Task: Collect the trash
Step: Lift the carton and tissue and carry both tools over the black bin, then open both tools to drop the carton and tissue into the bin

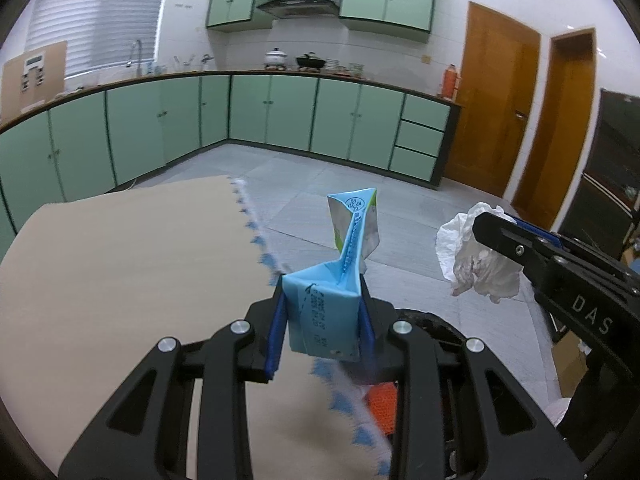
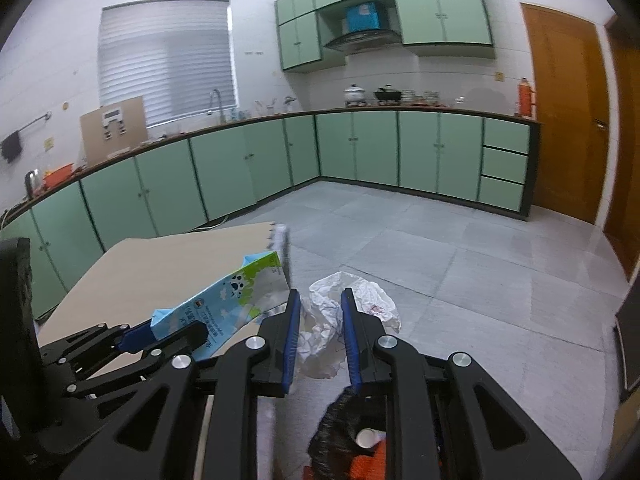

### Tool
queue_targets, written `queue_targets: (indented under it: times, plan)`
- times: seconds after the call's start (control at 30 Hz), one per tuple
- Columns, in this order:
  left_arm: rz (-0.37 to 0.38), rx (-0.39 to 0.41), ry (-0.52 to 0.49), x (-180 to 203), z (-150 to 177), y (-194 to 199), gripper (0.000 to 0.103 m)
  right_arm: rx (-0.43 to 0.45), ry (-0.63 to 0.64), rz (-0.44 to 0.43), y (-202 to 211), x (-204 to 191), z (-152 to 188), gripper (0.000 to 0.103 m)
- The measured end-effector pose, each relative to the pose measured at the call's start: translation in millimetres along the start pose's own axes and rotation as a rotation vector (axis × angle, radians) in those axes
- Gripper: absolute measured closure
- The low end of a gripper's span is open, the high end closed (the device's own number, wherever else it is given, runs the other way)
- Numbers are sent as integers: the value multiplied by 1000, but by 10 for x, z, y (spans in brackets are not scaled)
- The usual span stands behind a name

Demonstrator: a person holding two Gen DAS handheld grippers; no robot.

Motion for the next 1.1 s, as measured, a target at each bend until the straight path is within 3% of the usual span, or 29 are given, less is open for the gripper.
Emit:
queue_targets:
  times: [0.4, 0.67, 1.1]
  plan:
    - [76, -1, -68, 792, 51, -324, 73, -5, -53, 116, 106, 762, 214, 83]
    - [96, -64, -89, 1050, 223, -610, 73, -59, -82, 148, 13, 1156, 518, 83]
    - [83, -153, -94, 1239, 346, -1061, 73, -152, -136, 127, -355, 1563, 806, 80]
Point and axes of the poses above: each gripper's, at about its wrist camera, not at the fingertips, and y roughly against the way its jaws point, x to its right, z to its underside, the point moved 6 cm from there along -y, roughly the way its jaws point, and after that the axes turned 8 degrees about -x, right-handed, at the moved point
